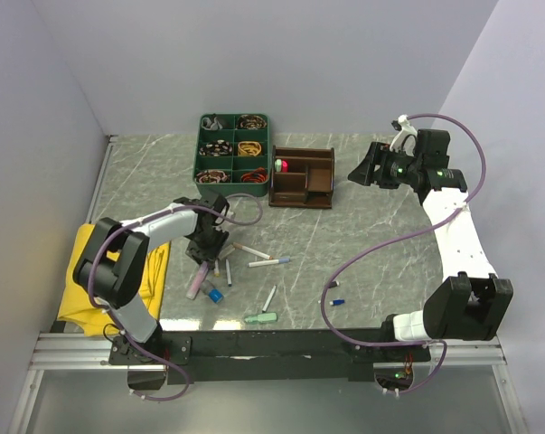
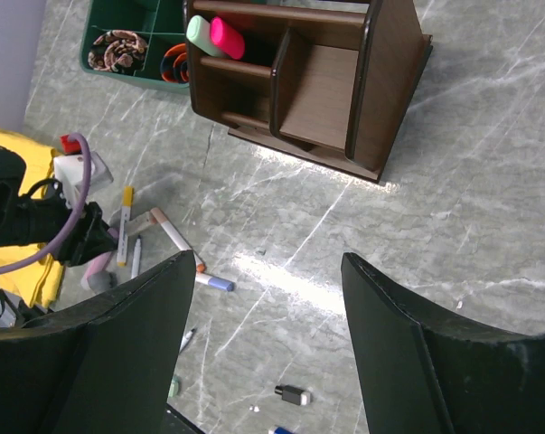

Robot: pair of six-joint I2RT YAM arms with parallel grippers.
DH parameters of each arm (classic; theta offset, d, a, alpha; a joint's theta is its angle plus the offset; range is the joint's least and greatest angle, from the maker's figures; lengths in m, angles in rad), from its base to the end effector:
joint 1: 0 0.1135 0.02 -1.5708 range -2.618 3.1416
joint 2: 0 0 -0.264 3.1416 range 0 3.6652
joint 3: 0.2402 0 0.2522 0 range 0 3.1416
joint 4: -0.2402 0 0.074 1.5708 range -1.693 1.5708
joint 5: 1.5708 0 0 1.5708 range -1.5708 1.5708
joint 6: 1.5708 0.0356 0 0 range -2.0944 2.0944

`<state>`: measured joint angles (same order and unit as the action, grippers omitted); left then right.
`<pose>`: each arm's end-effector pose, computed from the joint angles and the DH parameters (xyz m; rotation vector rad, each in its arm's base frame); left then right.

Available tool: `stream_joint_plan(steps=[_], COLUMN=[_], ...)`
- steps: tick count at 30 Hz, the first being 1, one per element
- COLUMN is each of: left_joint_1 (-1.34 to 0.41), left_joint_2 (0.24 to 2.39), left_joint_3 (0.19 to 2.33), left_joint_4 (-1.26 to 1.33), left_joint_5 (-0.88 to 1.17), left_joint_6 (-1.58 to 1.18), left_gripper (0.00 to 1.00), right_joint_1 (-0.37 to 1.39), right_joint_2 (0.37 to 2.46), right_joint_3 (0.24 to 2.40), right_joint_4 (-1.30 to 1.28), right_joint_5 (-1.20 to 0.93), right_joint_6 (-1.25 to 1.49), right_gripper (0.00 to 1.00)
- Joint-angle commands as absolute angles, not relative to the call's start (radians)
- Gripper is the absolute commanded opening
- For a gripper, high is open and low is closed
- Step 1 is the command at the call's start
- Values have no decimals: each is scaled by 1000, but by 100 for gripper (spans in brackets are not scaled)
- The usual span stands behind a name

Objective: Sort the stationery into containers
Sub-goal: Pick up the stationery from the center of the board, then place the stationery in the storage box.

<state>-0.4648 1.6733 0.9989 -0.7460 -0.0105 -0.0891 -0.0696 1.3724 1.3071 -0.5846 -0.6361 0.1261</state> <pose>0.2614 -0.1307 0.1617 0.5579 2.9413 -0.0466 0.2988 0.0004 0.3541 -0.1386 2.1626 0.7338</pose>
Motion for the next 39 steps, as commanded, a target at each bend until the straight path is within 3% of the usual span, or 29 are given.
stream_joint_plan(steps=[1, 4, 7, 11, 13, 18, 22, 24, 27, 31, 35, 39], left_joint_1=[-480, -486, -486, -486, -486, -480, -477, -476, -476, -485, -511, -522], left_joint_2=[1707, 1735, 1744, 1698, 1680, 1684, 1791, 1827, 1830, 1815, 1890, 1985], left_joint_3=[982, 983, 986, 1028, 1069, 1420, 1838, 1920, 1879, 1633, 1580, 1624], left_joint_4=[-719, -726, -730, -793, -851, -1098, -1043, -949, -560, 211, 556, 696], left_joint_5=[-34, -28, -20, 4, 24, 141, 354, 458, 658, 808, 816, 790], left_joint_6=[-78, -75, -74, -51, -35, 80, 152, 147, 105, -107, -150, -155], left_gripper=[46, 45, 38, 12, 6, 1, 1, 1, 1, 1, 1, 1], right_joint_1=[-64, -64, -64, -64, -64, -64, -66, -66, -66, -66, -66, -66], right_joint_2=[1351, 1351, 1347, 1338, 1336, 1344, 1342, 1338, 1327, 1321, 1324, 1327], right_joint_3=[1328, 1335, 1335, 1342, 1359, 1400, 1396, 1384, 1376, 1362, 1356, 1364], right_joint_4=[-554, -558, -561, -564, -569, -587, -574, -563, -560, -574, -572, -568], right_joint_5=[-626, -624, -617, -609, -607, -601, -575, -569, -548, -529, -515, -499], right_joint_6=[118, 114, 109, 106, 98, 61, 49, 46, 29, -20, -26, -23], right_gripper=[73, 73, 74, 74, 74, 74, 74, 73, 73, 73, 73, 73])
